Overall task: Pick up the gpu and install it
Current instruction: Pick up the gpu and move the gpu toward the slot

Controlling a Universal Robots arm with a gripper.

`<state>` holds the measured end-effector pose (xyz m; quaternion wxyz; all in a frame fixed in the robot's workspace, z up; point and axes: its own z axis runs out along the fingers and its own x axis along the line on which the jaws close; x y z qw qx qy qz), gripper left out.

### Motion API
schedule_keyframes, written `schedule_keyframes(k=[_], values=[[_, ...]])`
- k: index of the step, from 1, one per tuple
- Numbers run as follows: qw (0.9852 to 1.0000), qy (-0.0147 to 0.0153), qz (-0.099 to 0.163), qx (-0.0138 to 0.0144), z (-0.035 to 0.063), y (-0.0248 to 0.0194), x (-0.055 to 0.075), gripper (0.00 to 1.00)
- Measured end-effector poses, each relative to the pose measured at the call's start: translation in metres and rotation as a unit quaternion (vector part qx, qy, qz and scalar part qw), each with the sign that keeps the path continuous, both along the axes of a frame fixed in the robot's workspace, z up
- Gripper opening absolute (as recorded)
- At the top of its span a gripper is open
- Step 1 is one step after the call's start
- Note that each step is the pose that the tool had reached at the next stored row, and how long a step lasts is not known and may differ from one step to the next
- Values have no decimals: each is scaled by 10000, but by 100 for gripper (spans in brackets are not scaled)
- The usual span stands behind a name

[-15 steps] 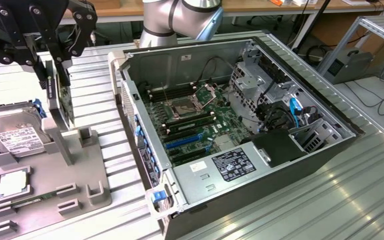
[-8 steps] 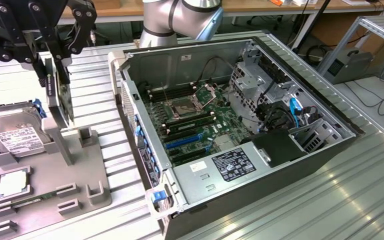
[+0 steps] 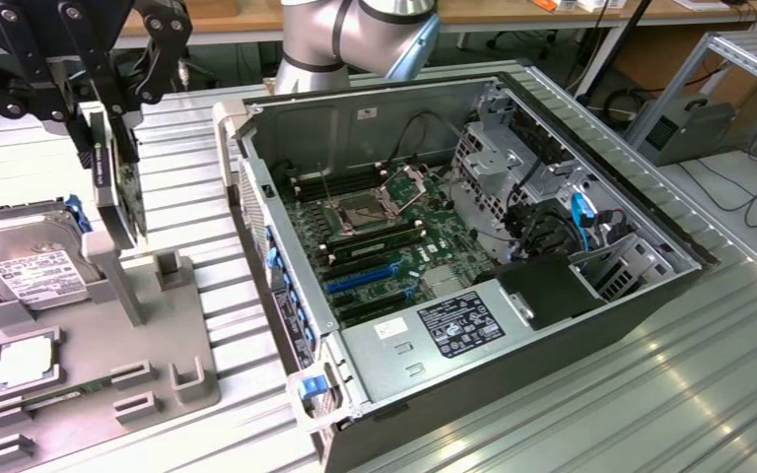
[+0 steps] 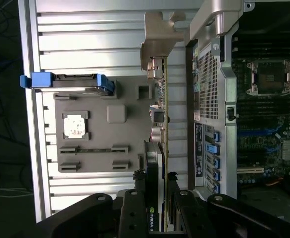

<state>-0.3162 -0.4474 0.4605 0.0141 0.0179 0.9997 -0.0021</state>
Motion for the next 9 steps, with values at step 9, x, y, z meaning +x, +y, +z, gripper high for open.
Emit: schedule_keyframes(k=[9], values=[[10000,0,2,0,0,18,241,27]])
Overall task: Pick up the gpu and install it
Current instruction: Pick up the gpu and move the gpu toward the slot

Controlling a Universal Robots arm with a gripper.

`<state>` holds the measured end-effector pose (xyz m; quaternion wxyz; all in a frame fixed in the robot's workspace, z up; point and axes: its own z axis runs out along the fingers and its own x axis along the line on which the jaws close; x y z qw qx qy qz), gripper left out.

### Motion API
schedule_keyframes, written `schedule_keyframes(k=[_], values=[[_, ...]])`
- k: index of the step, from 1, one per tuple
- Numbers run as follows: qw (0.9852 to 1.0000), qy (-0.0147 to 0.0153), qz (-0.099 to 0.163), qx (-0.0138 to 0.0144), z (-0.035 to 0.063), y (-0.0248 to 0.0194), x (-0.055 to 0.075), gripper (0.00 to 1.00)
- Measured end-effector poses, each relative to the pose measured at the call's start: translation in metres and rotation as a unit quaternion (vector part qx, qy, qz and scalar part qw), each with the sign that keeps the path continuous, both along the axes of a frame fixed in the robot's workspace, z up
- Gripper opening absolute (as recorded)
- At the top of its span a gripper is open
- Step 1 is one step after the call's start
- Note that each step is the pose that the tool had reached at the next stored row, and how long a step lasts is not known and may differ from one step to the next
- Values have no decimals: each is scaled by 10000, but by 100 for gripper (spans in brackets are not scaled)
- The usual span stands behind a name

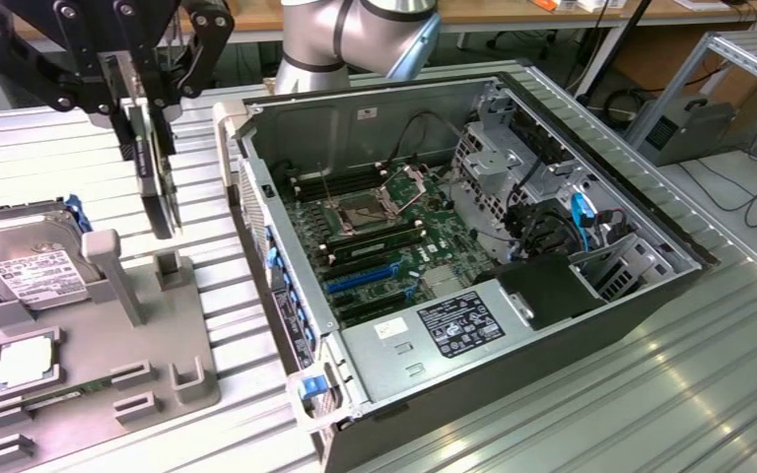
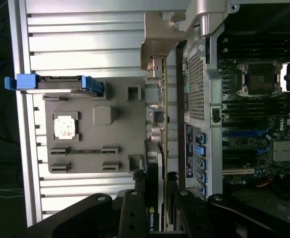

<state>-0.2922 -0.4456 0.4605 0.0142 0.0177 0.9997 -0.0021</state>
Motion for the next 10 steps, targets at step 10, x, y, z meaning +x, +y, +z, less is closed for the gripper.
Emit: schedule_keyframes(k=[10], values=[[10000,0,1,4,0,9,243,27]])
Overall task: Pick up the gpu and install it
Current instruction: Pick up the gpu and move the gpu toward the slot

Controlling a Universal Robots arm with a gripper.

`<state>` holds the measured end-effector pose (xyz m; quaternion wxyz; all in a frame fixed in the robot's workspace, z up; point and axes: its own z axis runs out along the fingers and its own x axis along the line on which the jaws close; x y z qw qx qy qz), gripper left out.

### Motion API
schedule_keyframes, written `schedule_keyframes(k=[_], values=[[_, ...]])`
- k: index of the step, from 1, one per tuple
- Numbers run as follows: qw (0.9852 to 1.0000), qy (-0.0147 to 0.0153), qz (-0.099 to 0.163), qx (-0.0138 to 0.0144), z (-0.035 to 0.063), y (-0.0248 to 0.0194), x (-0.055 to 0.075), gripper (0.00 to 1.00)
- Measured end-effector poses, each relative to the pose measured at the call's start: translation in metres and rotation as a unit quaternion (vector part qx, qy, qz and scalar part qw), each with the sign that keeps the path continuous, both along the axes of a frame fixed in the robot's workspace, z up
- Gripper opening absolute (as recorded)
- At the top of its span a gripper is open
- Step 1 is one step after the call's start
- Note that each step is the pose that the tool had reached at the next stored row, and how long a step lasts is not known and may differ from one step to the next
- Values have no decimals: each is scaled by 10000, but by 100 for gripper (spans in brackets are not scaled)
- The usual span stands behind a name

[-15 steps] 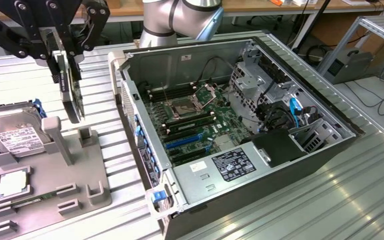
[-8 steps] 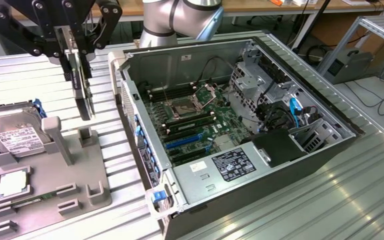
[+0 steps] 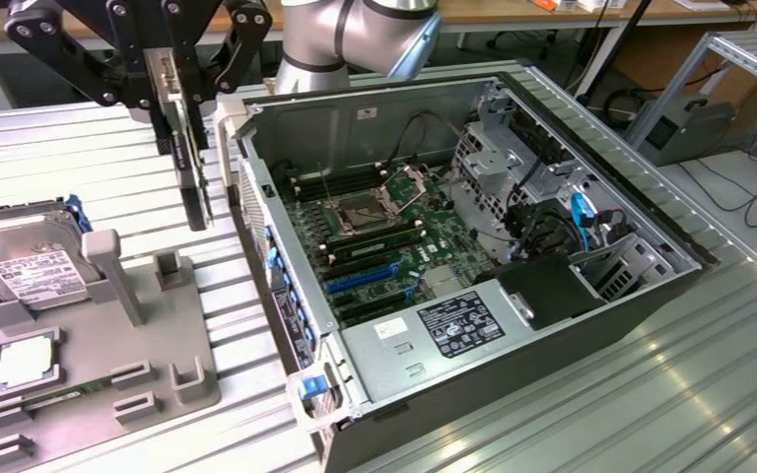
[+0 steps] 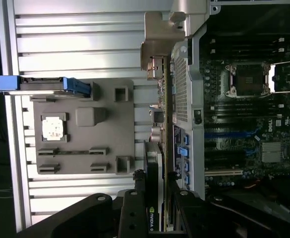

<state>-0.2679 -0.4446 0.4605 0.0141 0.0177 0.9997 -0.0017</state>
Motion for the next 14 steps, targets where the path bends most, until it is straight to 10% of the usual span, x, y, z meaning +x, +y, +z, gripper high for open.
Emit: schedule_keyframes(k=[14], values=[[10000,0,1,6,0,32,514,27]])
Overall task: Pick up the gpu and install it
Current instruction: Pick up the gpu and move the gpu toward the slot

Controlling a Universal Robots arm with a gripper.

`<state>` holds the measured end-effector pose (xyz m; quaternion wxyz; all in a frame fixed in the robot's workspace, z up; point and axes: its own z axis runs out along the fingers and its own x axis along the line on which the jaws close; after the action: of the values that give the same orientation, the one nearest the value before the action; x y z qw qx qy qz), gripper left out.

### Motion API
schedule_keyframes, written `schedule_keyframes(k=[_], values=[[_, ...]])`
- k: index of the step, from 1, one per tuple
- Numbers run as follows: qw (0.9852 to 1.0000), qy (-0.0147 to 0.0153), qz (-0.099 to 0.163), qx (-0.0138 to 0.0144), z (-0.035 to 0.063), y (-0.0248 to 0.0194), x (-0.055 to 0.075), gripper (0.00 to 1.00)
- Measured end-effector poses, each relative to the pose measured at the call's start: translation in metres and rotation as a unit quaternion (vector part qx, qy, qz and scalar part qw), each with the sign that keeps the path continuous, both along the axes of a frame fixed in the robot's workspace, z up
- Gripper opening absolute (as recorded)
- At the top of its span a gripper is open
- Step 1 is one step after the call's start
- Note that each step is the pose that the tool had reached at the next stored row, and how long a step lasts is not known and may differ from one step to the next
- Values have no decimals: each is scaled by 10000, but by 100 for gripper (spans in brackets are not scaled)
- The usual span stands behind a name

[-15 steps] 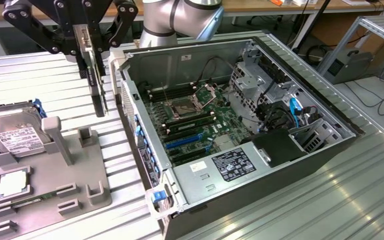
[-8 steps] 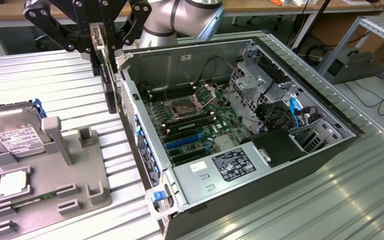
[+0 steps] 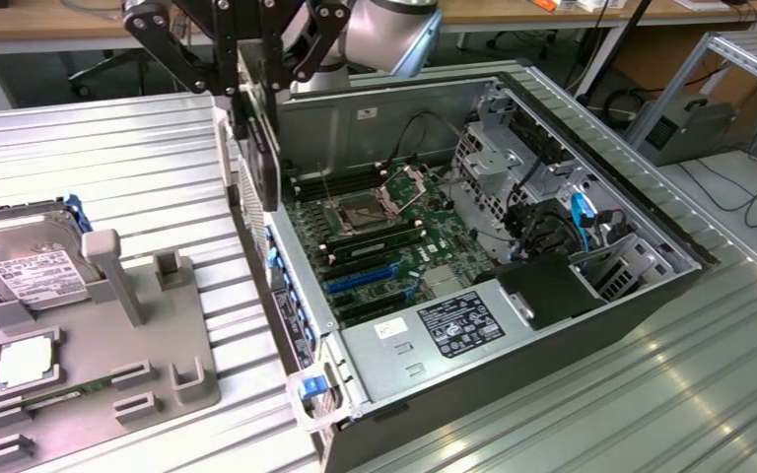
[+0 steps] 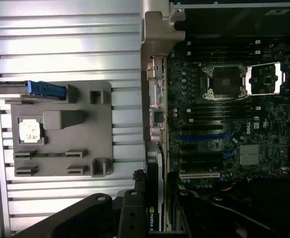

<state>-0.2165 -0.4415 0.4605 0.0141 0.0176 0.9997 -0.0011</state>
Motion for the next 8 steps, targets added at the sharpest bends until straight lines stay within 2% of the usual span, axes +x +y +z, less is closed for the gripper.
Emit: schedule_keyframes(k=[8], values=[[10000,0,0,2,0,13,249,27]])
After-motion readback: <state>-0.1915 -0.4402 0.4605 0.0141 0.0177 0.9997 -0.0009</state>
